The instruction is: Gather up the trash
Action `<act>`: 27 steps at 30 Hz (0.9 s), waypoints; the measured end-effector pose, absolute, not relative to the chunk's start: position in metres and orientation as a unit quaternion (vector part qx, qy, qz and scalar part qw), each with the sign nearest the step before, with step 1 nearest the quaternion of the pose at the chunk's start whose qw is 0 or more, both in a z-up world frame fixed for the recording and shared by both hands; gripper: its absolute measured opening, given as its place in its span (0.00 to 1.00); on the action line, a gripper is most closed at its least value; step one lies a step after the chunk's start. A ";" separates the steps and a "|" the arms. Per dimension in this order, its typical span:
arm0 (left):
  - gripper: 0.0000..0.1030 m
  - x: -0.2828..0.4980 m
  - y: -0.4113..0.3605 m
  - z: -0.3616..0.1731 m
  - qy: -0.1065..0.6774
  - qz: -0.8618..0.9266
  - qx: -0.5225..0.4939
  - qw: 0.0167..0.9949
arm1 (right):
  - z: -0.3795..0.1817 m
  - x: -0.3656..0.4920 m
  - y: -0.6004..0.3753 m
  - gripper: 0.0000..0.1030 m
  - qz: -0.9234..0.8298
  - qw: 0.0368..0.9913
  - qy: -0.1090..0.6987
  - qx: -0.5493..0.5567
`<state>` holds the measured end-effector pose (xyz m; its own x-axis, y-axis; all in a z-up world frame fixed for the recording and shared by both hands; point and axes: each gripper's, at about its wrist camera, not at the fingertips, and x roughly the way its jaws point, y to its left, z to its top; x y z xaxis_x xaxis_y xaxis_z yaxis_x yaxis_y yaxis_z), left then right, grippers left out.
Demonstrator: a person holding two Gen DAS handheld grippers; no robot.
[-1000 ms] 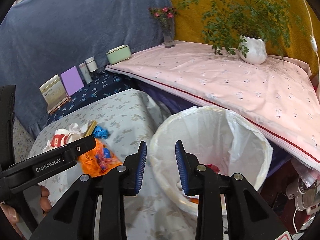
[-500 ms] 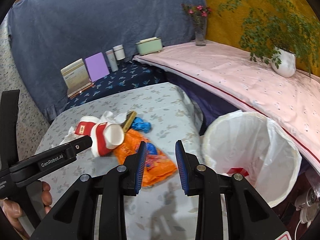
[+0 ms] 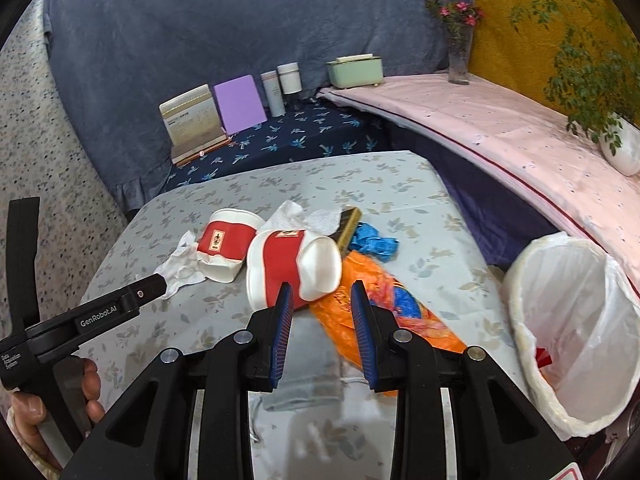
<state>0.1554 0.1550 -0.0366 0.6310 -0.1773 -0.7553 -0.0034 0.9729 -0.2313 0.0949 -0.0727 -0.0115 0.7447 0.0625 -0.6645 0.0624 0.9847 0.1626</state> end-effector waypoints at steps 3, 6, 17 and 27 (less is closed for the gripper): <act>0.76 0.165 0.170 -0.044 0.433 -0.037 -0.116 0.893 | -0.016 0.107 -0.062 0.28 0.006 0.928 0.363 0.083; 0.77 0.173 0.180 -0.050 0.437 -0.029 -0.124 0.891 | -0.022 0.118 -0.055 0.28 0.010 0.926 0.368 0.081; 0.77 0.216 0.191 -0.075 0.455 -0.021 -0.137 0.880 | -0.041 0.155 -0.045 0.28 0.011 0.918 0.388 0.079; 0.33 0.230 0.182 -0.092 0.475 -0.052 -0.137 0.868 | -0.051 0.164 -0.046 0.07 0.014 0.913 0.399 0.079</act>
